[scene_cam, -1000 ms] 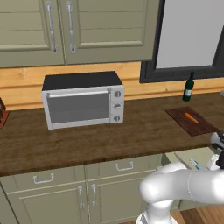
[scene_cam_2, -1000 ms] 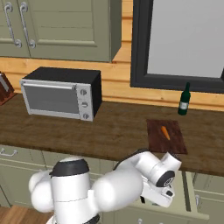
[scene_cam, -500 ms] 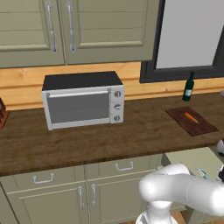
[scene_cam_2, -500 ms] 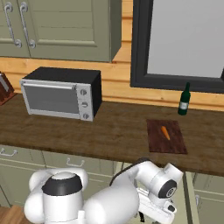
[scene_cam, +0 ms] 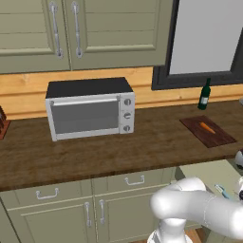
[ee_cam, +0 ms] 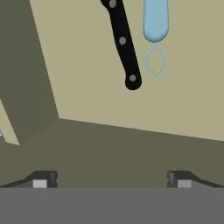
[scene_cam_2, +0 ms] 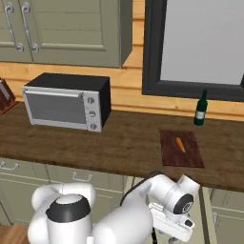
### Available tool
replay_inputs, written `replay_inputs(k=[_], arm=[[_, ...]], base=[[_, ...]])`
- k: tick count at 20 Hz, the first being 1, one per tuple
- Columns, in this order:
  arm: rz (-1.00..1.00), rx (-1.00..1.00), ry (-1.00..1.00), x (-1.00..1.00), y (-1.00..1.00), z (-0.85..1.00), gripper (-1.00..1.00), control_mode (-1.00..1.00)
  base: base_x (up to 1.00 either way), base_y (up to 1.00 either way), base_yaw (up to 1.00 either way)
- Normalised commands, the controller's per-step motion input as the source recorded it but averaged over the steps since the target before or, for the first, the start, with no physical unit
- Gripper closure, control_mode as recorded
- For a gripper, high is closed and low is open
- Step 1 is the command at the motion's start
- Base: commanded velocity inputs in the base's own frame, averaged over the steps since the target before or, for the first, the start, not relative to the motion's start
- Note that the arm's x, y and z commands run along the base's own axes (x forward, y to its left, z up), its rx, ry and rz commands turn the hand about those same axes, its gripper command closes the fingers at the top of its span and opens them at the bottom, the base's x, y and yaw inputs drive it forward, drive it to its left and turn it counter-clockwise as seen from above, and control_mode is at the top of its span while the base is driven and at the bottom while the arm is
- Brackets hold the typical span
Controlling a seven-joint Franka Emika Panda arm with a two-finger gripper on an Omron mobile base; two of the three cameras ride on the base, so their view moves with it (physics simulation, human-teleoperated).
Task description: Place the appropriate cutting tool for cutting the carrot skin on the cutting board.
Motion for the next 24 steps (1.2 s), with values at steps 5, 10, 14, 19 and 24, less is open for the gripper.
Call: replay_inputs(k=[5, 10, 14, 19, 24], arm=[[0.0, 0.0, 0.0, 0.52, -0.11, -0.1, -1.0, -1.0], [0.0, 0.0, 0.0, 0.52, -0.02, -0.14, -1.0, -1.0], [0.0, 0.0, 0.0, 0.36, -0.02, -0.31, -1.0, -1.0], [0.0, 0.0, 0.0, 0.31, 0.0, -0.41, -1.0, -1.0], [0.0, 0.0, 0.0, 0.25, -0.02, -0.27, -1.0, -1.0]], base=[[0.0, 0.0, 0.0], [0.0, 0.0, 0.0], [0.0, 0.0, 0.0], [0.0, 0.0, 0.0], [0.0, 0.0, 0.0]])
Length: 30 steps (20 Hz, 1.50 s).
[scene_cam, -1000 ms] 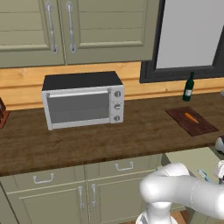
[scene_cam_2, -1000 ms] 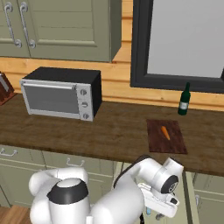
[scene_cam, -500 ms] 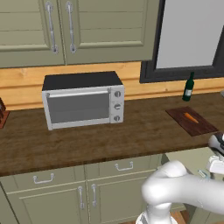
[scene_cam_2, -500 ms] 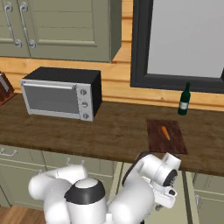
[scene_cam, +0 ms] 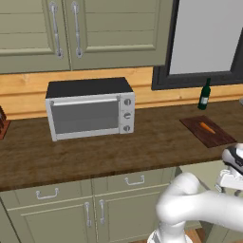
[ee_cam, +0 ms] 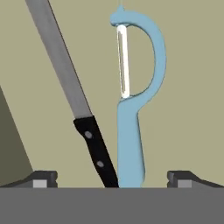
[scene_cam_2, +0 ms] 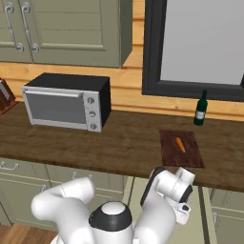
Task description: Place the appropriate cutting tool for cutting the carrot skin on the cutting board.
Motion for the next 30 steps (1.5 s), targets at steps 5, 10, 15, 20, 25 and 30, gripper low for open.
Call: replay_inputs(k=[5, 10, 15, 20, 25, 30], arm=[[0.0, 0.0, 0.0, 0.11, 0.0, -0.48, -1.0, -1.0], [0.0, 0.0, 0.0, 0.0, 0.0, -0.53, -1.0, -1.0], [0.0, -0.03, 0.0, 0.0, 0.05, -0.59, -1.0, -1.0], [0.0, -0.07, 0.0, -0.02, 0.29, -0.66, 1.0, -1.0], [0.0, 0.0, 0.0, -0.04, 0.26, -0.24, 1.0, -1.0], [0.0, 0.0, 0.0, -0.02, 0.17, -0.07, 1.0, -1.0]], base=[[0.0, 0.0, 0.0], [0.0, 0.0, 0.0], [0.0, 0.0, 0.0], [0.0, 0.0, 0.0], [0.0, 0.0, 0.0], [0.0, 0.0, 0.0]])
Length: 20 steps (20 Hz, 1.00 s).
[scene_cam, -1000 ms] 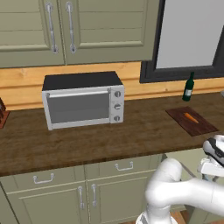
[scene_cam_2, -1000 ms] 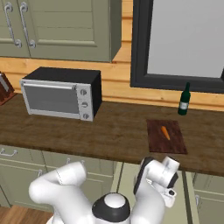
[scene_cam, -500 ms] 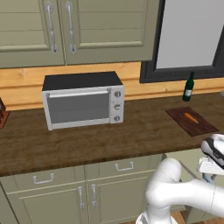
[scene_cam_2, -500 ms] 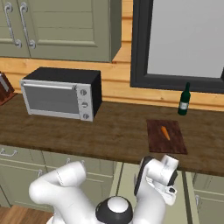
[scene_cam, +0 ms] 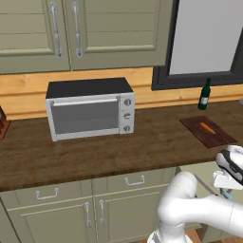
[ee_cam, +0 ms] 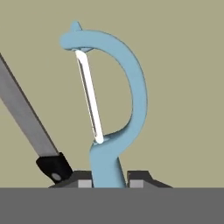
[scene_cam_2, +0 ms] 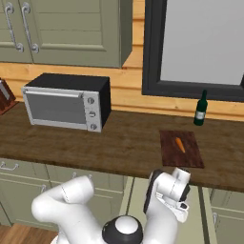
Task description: Place the appropriate cutting tool for cutting the carrot skin on the cutting board.
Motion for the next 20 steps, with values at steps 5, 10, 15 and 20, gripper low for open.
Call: replay_inputs(k=[5, 10, 15, 20], arm=[[0.0, 0.0, 0.0, -0.09, -0.01, 0.12, 1.0, -1.0], [0.0, -0.01, -0.03, -0.53, -0.2, 0.86, 1.0, -1.0], [0.02, -0.03, -0.03, -0.44, -0.19, 1.0, 1.0, -1.0], [0.11, -0.05, -0.08, -0.24, -0.01, 0.96, 1.0, -1.0]], base=[[0.0, 0.0, 0.0], [0.0, 0.0, 0.0], [0.0, 0.0, 0.0], [0.0, 0.0, 0.0]])
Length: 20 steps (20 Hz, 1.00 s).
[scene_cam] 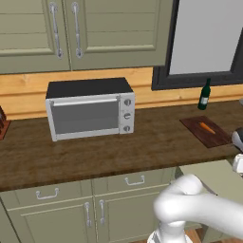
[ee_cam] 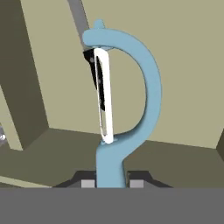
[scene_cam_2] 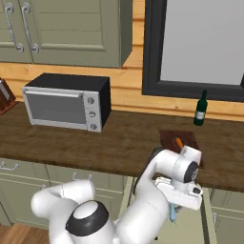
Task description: Place the appropriate cutting tool for cutting the carrot skin on the cutting board.
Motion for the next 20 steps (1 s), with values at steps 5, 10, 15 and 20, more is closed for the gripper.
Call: replay_inputs(k=[5, 10, 15, 20], arm=[[0.15, -0.11, -0.12, 0.01, -0.03, 0.93, 1.0, -1.0], [0.15, -0.06, -0.06, 0.32, -0.12, 0.74, 1.0, -1.0], [0.12, 0.0, -0.12, 0.51, -0.16, 0.22, 1.0, -1.0], [0.13, 0.0, -0.12, 0.65, -0.03, 0.0, 1.0, -1.0]], base=[[0.0, 0.0, 0.0], [0.0, 0.0, 0.0], [0.0, 0.0, 0.0], [0.0, 0.0, 0.0]])
